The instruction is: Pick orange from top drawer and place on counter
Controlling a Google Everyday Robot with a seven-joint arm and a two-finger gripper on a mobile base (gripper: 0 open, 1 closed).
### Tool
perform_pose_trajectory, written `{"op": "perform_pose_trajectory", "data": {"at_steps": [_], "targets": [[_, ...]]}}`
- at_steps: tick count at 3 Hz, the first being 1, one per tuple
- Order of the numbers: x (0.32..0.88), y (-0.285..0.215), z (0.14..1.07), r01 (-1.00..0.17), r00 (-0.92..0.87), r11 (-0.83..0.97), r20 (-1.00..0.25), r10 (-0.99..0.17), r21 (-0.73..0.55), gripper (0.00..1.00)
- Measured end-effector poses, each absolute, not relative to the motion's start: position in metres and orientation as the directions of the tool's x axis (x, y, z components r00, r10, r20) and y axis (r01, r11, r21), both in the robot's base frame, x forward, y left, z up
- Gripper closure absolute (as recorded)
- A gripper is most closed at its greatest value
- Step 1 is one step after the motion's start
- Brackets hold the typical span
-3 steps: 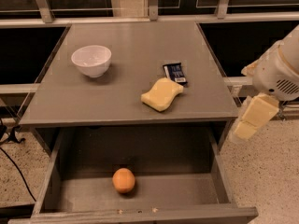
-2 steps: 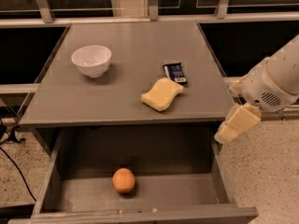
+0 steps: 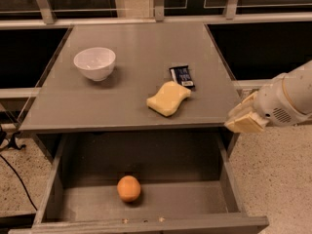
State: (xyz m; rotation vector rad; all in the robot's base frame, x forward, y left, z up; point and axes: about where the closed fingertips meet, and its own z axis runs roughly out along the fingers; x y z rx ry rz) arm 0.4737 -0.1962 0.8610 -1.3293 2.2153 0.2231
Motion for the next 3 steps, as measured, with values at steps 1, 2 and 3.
{"op": "perform_pose_trajectory", "data": {"at_steps": [1, 2, 3], "targets": [[0.463, -0.206, 0.886, -0.837, -0.357, 0.525, -0.573, -0.738, -0.155, 0.96], [0.453, -0.204, 0.897, -0.833, -0.35, 0.531, -0.595, -0.723, -0.156, 1.0], [0.447, -0.179, 0.871, -0.845, -0.35, 0.527, -0.648, -0.676, -0.093, 1.0]]}}
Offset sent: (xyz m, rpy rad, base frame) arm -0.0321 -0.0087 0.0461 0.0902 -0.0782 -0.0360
